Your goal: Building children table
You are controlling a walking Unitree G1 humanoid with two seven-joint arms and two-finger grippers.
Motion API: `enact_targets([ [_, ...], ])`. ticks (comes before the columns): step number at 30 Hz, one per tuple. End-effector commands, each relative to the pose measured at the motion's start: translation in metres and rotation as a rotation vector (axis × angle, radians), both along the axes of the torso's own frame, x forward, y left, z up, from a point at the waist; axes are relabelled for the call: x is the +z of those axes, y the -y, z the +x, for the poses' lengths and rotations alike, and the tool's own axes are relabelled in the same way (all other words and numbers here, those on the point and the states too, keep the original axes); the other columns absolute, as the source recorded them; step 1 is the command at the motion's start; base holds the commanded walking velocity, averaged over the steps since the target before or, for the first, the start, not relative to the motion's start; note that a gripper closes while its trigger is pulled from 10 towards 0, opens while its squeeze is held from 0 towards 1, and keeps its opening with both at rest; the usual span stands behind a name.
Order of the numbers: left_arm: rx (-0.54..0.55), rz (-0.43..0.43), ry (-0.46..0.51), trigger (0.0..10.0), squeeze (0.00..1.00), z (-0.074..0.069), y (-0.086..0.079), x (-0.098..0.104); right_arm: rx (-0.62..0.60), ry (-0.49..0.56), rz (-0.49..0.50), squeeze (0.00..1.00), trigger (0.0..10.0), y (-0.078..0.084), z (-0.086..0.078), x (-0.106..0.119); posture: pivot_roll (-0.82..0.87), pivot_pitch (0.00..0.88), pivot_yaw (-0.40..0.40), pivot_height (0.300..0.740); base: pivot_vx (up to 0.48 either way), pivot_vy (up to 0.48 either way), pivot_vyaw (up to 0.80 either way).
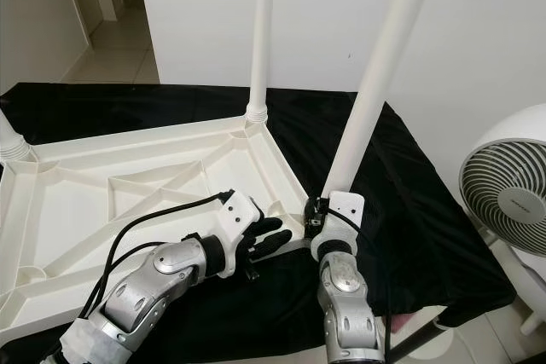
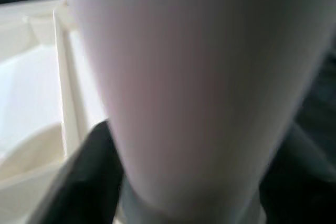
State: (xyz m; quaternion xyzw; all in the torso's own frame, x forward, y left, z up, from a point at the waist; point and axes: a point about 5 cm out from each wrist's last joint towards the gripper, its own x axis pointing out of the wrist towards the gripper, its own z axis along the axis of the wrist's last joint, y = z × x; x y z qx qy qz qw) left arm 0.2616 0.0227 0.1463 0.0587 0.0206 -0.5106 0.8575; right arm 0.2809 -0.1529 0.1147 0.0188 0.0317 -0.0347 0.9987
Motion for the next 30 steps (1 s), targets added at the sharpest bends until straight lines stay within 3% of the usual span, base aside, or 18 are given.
enact_targets([
  [1,-0.085,0.004,-0.001,10.0,0.0,-0.006,0.004,0.002,0.033,0.001,0.011,1.0,10.0,0.005,0.001,-0.001,-0.01,0.004,-0.041,0.74,0.0,0.0,0.0],
  [6,-0.088,0.001,-0.001,10.0,0.0,-0.006,0.006,0.002,0.143,0.064,-0.012,1.0,10.0,0.024,0.008,0.015,-0.01,0.0,-0.044,0.74,0.0,0.0,0.0],
  [10,-0.089,0.0,-0.001,10.0,0.0,-0.006,0.006,0.002,0.188,0.056,-0.029,1.0,10.0,0.027,0.009,0.016,-0.02,0.0,-0.045,0.74,0.0,0.0,0.0],
  [11,-0.089,0.0,0.0,10.0,0.0,-0.005,0.007,0.002,0.251,0.054,-0.048,0.0,10.0,0.031,0.009,0.017,-0.02,0.0,-0.046,0.74,0.0,0.0,0.0],
  [13,-0.091,-0.001,0.002,10.0,0.0,-0.005,0.007,0.003,0.44,0.049,-0.123,0.0,10.0,0.037,0.007,0.019,-0.02,0.0,-0.042,0.74,0.0,0.0,0.0],
  [16,-0.093,0.0,0.005,10.0,0.0,-0.005,0.007,0.003,0.543,0.042,-0.165,0.0,10.0,0.041,0.006,0.018,-0.02,0.0,-0.042,0.74,0.0,0.0,0.0],
  [21,-0.095,0.002,0.008,10.0,0.0,-0.003,0.007,0.004,0.671,0.033,-0.204,0.0,10.0,0.046,0.01,0.017,-0.02,0.0,-0.041,0.74,0.0,0.0,0.0],
  [26,-0.095,0.001,0.01,10.0,0.0,-0.003,0.007,0.004,0.725,0.021,-0.232,0.0,10.0,0.048,0.014,0.013,-0.02,0.0,-0.04,0.74,0.0,0.0,0.0],
  [27,-0.095,0.001,0.01,10.0,0.0,-0.003,0.007,0.005,0.743,0.017,-0.253,0.0,9.2,0.047,0.016,0.011,-0.02,0.0,-0.039,0.74,0.0,0.0,0.0],
  [28,-0.095,0.001,0.01,10.0,0.0,-0.003,0.007,0.005,0.743,0.017,-0.253,0.0,9.2,0.047,0.016,0.011,-0.02,0.0,-0.039,0.74,0.0,0.0,0.0],
  [29,-0.095,0.0,0.011,10.0,0.0,-0.003,0.007,0.005,0.768,0.01,-0.265,0.0,8.2,0.048,0.019,0.01,-0.02,0.0,-0.039,0.74,0.0,0.0,0.0],
  [30,-0.095,0.0,0.011,10.0,0.0,-0.003,0.007,0.005,0.768,0.01,-0.265,0.0,8.2,0.048,0.019,0.01,-0.02,0.0,-0.039,0.74,0.0,0.0,0.0],
])
